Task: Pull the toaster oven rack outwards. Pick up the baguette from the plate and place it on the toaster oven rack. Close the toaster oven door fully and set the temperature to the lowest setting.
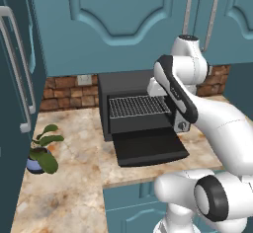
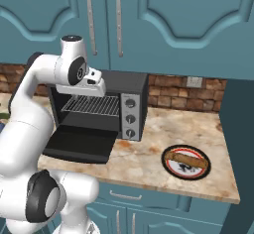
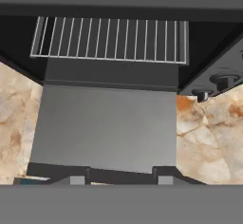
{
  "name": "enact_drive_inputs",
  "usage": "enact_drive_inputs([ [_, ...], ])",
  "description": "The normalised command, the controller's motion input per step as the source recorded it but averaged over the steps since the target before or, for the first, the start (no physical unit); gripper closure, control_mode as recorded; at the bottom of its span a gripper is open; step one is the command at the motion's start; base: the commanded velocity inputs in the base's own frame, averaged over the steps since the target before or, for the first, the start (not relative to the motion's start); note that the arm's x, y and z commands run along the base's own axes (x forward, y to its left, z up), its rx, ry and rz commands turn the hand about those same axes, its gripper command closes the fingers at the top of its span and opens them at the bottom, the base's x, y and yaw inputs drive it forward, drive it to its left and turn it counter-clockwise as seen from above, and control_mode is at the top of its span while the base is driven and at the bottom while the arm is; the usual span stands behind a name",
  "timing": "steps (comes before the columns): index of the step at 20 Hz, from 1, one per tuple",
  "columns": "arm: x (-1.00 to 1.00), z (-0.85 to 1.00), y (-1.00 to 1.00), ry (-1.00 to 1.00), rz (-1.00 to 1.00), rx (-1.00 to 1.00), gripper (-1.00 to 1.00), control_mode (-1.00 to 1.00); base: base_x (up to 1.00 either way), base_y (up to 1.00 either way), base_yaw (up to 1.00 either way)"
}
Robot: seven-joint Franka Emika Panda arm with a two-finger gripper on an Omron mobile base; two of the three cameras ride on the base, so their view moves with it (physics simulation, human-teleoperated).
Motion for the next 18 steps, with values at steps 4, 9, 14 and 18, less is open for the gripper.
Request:
enact_drive_inputs([
  [4,-0.10,0.00,0.16,0.00,0.00,-0.02,-1.00,-1.00,0.00,0.00,0.00],
  [9,-0.18,0.00,0.36,0.00,0.00,-0.12,-1.00,-1.00,0.00,0.00,0.00],
  [14,-0.02,-0.17,0.33,-0.06,0.00,-0.25,-1.00,-1.00,0.00,0.00,0.00],
  [18,0.00,-0.42,0.26,-0.10,0.00,-0.34,-1.00,-1.00,0.00,0.00,0.00],
])
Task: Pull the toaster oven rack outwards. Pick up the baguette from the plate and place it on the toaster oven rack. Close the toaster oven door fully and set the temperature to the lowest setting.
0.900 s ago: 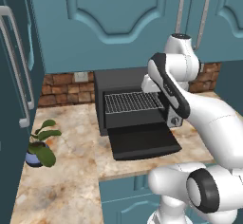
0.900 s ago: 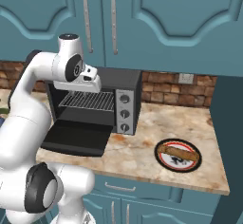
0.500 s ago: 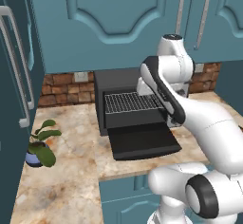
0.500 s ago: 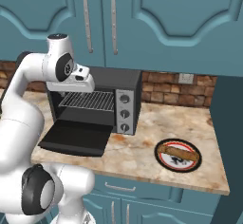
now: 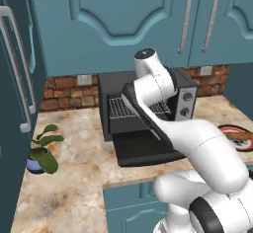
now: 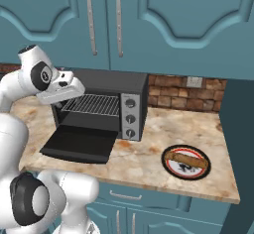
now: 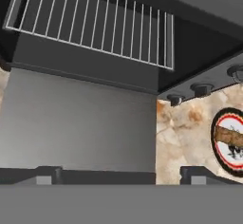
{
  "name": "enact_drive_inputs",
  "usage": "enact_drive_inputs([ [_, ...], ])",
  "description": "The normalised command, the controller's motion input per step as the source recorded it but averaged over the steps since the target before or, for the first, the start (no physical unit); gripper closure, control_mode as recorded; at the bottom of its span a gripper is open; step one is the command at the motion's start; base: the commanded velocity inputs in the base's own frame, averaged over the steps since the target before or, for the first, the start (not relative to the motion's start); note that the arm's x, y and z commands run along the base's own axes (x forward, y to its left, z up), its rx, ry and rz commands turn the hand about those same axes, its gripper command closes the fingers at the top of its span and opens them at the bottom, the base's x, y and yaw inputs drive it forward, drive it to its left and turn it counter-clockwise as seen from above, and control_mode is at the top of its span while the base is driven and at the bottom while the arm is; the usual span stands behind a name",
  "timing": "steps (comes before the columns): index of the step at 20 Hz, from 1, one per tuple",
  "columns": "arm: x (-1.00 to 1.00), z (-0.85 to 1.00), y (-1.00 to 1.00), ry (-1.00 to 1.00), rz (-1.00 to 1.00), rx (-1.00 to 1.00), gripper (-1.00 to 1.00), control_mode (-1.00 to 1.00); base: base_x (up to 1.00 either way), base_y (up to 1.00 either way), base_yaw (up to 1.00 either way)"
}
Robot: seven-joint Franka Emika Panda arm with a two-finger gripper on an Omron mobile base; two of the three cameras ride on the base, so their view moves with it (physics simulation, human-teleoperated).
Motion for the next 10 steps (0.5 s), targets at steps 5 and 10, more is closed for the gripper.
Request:
enact_drive_inputs([
  [5,0.00,-0.52,0.16,-0.11,0.00,-0.32,-1.00,-1.00,0.00,0.00,0.00],
  [10,0.13,-0.40,0.12,-0.08,-0.02,-0.27,-1.00,-1.00,0.00,0.00,0.00],
])
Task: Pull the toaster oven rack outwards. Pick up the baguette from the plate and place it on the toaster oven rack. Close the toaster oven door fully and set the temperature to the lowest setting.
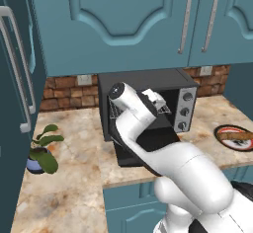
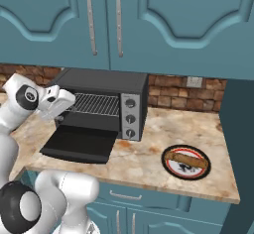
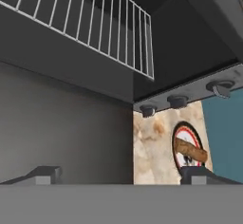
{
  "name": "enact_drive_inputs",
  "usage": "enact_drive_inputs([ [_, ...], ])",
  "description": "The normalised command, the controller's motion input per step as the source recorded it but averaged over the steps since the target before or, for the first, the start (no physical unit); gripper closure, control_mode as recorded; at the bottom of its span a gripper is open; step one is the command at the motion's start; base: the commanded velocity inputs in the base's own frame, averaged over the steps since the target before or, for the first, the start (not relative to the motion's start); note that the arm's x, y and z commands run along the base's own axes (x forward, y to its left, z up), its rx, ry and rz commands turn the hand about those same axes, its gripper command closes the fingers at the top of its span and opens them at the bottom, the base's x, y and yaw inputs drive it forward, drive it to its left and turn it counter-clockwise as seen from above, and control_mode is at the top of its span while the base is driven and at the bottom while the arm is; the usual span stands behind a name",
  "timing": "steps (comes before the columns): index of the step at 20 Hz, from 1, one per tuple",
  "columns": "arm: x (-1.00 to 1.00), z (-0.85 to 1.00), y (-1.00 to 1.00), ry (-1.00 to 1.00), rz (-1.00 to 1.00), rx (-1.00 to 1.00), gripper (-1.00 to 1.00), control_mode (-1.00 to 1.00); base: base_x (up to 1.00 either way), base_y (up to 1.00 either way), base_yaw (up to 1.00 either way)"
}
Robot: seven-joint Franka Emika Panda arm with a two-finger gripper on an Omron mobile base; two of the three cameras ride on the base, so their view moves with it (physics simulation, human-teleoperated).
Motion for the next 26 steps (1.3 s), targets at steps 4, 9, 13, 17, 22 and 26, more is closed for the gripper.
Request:
enact_drive_inputs([
  [4,0.34,-0.30,0.07,-0.10,-0.03,-0.10,-1.00,-1.00,0.00,0.00,0.00],
  [9,0.42,-0.23,0.06,-0.10,0.00,-0.02,-1.00,-1.00,0.00,0.00,0.00],
  [13,0.48,-0.24,0.16,-0.04,0.00,-0.01,-1.00,-1.00,0.00,0.00,0.00],
  [17,0.47,-0.21,0.19,0.00,0.00,-0.01,-1.00,-1.00,0.00,0.00,0.00],
  [22,0.44,-0.13,0.17,0.00,0.00,-0.03,-1.00,-1.00,0.00,0.00,0.00],
  [26,0.36,-0.21,0.16,-0.01,0.00,-0.06,-1.00,-1.00,0.00,0.00,0.00],
])
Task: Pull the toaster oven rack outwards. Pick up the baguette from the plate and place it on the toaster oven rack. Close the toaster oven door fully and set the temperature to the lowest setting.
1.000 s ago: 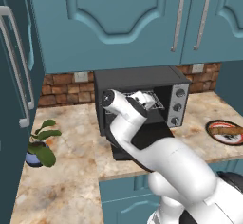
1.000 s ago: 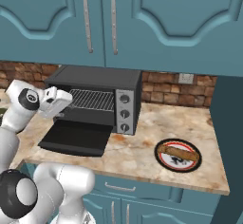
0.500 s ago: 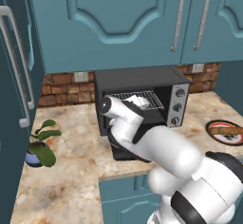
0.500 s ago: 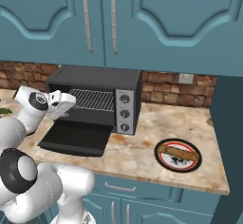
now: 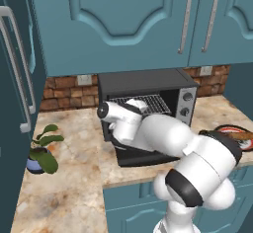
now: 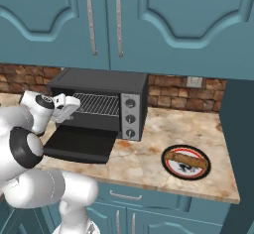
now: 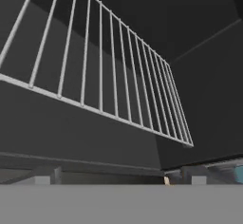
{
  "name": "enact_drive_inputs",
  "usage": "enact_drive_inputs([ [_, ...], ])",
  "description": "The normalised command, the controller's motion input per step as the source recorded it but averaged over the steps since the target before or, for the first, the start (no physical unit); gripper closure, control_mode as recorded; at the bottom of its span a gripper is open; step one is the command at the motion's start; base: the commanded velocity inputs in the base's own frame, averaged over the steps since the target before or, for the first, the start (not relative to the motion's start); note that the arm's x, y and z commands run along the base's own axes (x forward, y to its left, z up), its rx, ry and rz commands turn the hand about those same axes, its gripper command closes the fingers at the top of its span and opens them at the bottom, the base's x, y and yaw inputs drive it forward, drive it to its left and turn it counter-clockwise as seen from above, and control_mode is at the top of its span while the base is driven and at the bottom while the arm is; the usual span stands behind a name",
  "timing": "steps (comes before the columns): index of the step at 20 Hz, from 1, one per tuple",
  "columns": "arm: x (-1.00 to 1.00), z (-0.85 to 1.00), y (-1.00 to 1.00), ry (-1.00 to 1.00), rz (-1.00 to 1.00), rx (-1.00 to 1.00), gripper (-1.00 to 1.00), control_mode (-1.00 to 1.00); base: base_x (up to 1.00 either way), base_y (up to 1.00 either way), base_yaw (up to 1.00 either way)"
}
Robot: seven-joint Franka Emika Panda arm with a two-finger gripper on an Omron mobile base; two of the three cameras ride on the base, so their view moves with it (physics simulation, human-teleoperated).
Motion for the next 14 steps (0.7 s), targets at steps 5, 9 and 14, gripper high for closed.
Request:
enact_drive_inputs([
  [5,0.18,-0.29,0.06,-0.08,0.01,-0.05,-1.00,-1.00,0.00,0.00,0.00],
  [9,0.16,-0.19,0.00,-0.13,0.04,0.00,-1.00,-1.00,0.00,0.00,0.00],
  [14,0.27,-0.12,0.00,-0.03,0.04,0.00,-1.00,-1.00,0.00,0.00,0.00],
])
